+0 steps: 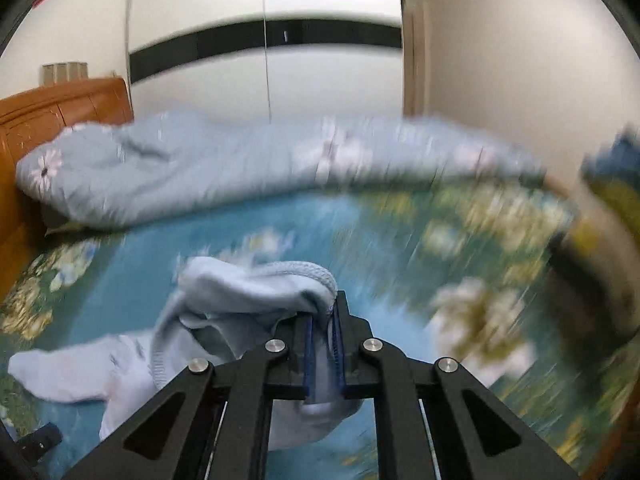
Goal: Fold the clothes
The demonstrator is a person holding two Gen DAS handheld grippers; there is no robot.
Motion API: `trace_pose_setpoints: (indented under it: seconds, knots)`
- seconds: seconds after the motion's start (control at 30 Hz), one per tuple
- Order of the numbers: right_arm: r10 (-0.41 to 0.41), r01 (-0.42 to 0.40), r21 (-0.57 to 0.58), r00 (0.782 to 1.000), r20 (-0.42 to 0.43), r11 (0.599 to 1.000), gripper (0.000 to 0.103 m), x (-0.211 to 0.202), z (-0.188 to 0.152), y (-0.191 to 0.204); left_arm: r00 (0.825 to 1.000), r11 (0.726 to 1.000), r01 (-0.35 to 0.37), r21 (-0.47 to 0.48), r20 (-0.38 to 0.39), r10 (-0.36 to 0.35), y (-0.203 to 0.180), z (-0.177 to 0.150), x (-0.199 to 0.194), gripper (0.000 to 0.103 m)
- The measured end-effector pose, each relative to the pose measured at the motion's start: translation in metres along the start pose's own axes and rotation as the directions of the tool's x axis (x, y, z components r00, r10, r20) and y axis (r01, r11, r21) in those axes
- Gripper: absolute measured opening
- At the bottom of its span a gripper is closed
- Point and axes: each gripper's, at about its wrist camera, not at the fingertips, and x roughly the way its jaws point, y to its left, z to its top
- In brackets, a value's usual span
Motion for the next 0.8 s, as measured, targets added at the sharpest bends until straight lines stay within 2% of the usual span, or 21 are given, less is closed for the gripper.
trace_pose_setpoints:
  seconds: [0.1, 0.23, 0.37, 0.43, 0.53, 0.6, 0.7, 0.8]
  knots:
    - [-0.020, 0.033, -0.098, 0.992, 0.126, 0.995, 0.009, -0.046, 0.037, 0.003, 1.000, 1.000, 0.021, 0.017, 0.011, -0.021, -0.012, 0.007, -0.002, 0.060]
    - [-0.068, 0.144, -0.263, 0.958, 0.280, 0.954, 0.009, -0.098, 0.069, 0.014, 0.998, 0.998, 0.056, 0.043, 0.035, -0.057, -0.031, 0.022, -0.007, 0.061]
    - [0.006, 0.125, -0.319, 0.925, 0.381, 0.939, 0.009, -0.147, 0.092, 0.018, 0.992, 0.993, 0.102, 0.067, 0.071, -0.107, -0.055, 0.038, -0.009, 0.065]
    - [0.000, 0.143, -0.332, 0.918, 0.396, 0.932, 0.009, -0.153, 0.104, 0.021, 0.989, 0.990, 0.125, 0.072, 0.077, -0.130, -0.067, 0.044, -0.006, 0.066]
    - [0.049, 0.082, -0.335, 0.930, 0.365, 0.939, 0.009, -0.153, 0.124, 0.026, 0.984, 0.984, 0.157, 0.081, 0.073, -0.163, -0.078, 0.047, -0.004, 0.066]
    - [0.120, 0.012, -0.342, 0.924, 0.363, 0.940, 0.009, -0.159, 0.134, 0.033, 0.984, 0.984, 0.152, 0.094, 0.078, -0.160, -0.082, 0.051, -0.006, 0.066]
    - [0.274, -0.131, -0.357, 0.880, 0.388, 0.925, 0.009, -0.177, 0.154, 0.051, 0.984, 0.987, 0.136, 0.089, 0.103, -0.145, -0.079, 0.060, -0.014, 0.066]
    - [0.385, -0.234, -0.362, 0.813, 0.436, 0.902, 0.009, -0.195, 0.164, 0.059, 0.982, 0.992, 0.112, 0.060, 0.144, -0.119, -0.063, 0.064, -0.027, 0.067]
